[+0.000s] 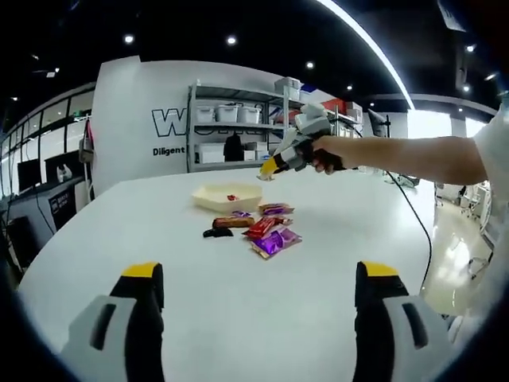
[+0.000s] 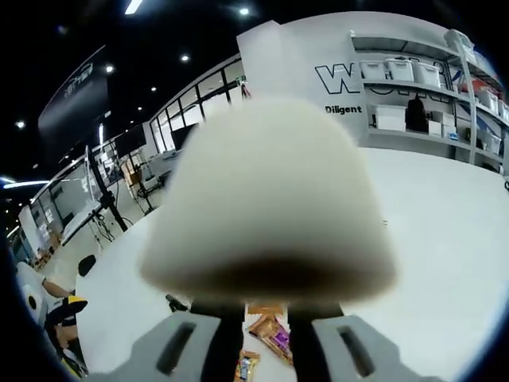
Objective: Place the target food into the container with the food tongs after gripping and lifting it, then release it inside without dropping or visibly crushing the food.
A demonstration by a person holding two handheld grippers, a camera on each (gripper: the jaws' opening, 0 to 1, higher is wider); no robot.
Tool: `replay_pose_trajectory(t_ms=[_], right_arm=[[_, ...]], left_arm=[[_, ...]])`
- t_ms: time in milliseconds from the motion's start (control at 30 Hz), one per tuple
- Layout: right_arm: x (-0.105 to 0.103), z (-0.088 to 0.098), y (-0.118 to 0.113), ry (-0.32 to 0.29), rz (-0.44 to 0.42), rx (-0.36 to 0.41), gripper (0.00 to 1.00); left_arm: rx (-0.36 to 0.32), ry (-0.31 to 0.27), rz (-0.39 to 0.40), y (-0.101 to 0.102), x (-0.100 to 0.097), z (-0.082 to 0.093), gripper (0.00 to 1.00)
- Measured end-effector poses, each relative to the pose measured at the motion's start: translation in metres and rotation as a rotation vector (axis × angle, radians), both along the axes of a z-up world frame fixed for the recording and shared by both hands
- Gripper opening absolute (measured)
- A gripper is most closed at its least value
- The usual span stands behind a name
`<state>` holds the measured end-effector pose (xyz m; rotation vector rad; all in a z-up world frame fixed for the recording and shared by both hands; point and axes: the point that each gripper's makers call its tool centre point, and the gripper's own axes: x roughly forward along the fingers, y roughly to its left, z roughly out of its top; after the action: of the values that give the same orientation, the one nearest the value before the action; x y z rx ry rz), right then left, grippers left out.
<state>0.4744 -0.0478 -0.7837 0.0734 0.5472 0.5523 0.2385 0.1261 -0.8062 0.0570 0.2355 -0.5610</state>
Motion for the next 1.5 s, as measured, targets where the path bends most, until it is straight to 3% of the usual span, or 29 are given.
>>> replay_pose_trajectory(t_ms=[367,500,633,900,1033,1333,1500], right_arm=[[0.017,-0.019,0.006,0.015,0.007,-0.006,0.13],[0.025,-0.023,0.009,0.013,0.008,-0.008,0.14],[0.035,-0.038,0.011,0.009,0.002,-0.045,0.14],[0.045,-0.055,0.013,0.027,-0.003,-0.037,0.14],[0.053,-0.054,0.014,0.021,-0.015,-0.024,0.14],[0.064,-0.059,0.012,-0.011,-0.007,-0.11,0.15],[0.063,-0.054,0.011,-0.008,-0.015,-0.068,0.15]], left_arm=[[0.046,-0.007,0.006,0.001,0.005,-0.006,0.98],[0.047,0.0,0.0,-0.003,0.006,-0.009,0.98],[0.046,0.003,0.001,-0.003,0.008,-0.011,0.97],[0.045,0.003,0.014,0.003,0.01,-0.01,0.95],[0.046,0.012,0.019,0.005,0.013,-0.012,0.95],[0.044,0.025,0.025,0.006,0.016,-0.016,0.93],[0.05,0.029,0.028,0.008,0.016,-0.017,0.93]])
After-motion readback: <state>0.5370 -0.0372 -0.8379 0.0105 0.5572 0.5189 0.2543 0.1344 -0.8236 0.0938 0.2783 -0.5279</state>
